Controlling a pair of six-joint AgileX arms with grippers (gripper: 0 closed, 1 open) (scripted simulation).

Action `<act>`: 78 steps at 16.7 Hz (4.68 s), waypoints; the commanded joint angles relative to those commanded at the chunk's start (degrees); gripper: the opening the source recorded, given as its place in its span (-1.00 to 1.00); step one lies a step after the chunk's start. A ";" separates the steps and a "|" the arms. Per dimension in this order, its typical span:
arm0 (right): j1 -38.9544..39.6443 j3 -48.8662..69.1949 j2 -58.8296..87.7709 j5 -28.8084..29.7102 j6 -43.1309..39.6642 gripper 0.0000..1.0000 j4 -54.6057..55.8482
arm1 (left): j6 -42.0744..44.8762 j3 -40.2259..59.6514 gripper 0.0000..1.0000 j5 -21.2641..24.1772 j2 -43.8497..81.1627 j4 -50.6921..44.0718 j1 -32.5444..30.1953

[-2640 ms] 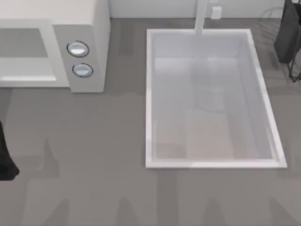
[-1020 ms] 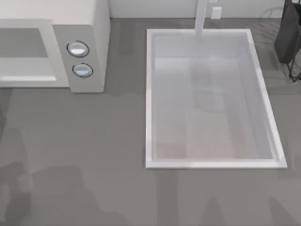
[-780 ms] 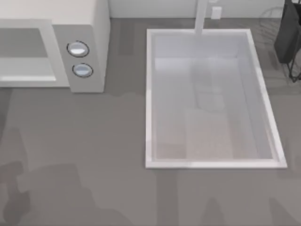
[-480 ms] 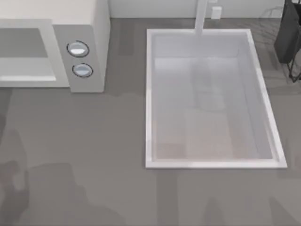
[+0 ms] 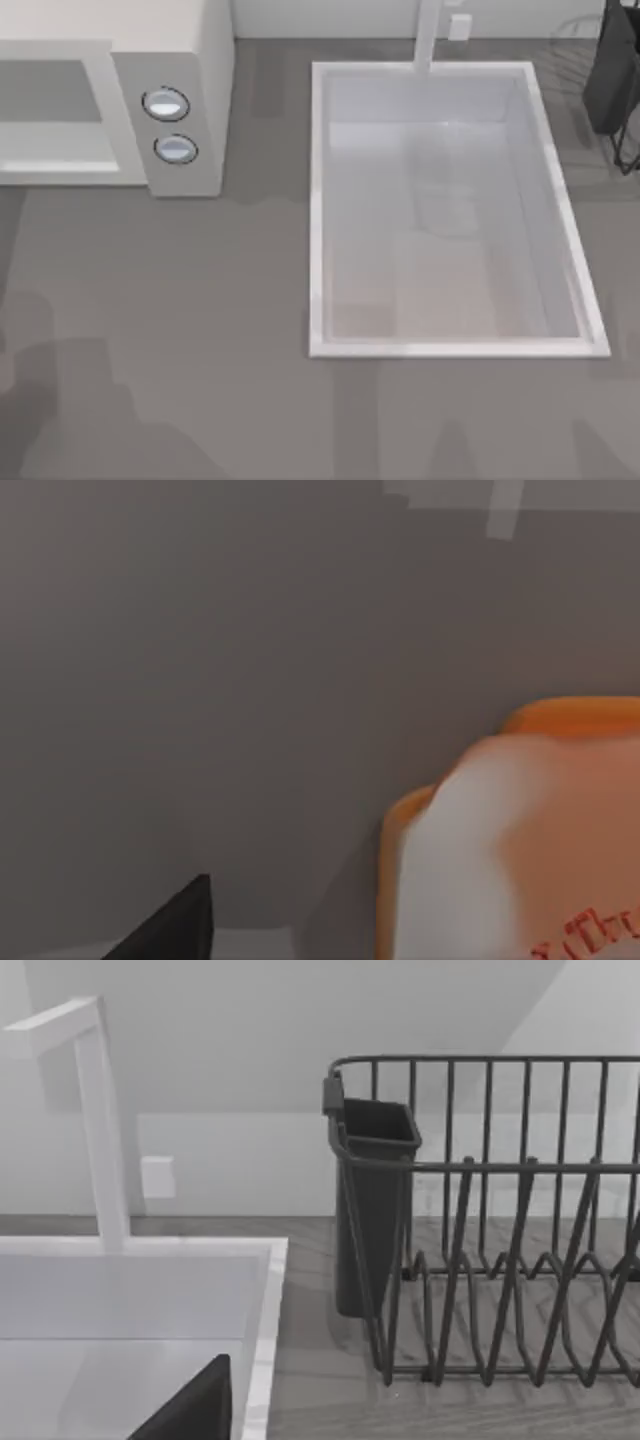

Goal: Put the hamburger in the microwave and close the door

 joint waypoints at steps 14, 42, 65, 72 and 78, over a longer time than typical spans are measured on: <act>0.00 0.00 0.00 0.00 0.00 1.00 0.00 | 0.00 -0.57 -0.36 0.00 0.54 0.78 0.01; 0.00 0.00 0.00 0.00 0.00 1.00 0.00 | -1.68 16.92 -1.00 0.31 -13.04 -30.15 -0.30; 0.00 0.00 0.00 0.00 0.00 1.00 0.00 | -61.63 15.05 -1.00 11.83 20.10 60.28 -4.40; 0.00 0.00 0.00 0.00 0.00 1.00 0.00 | -78.43 13.39 -1.00 14.36 25.50 80.68 -5.71; 0.00 0.00 0.00 0.00 0.00 1.00 0.00 | -78.72 13.62 -1.00 14.37 25.43 81.00 -5.56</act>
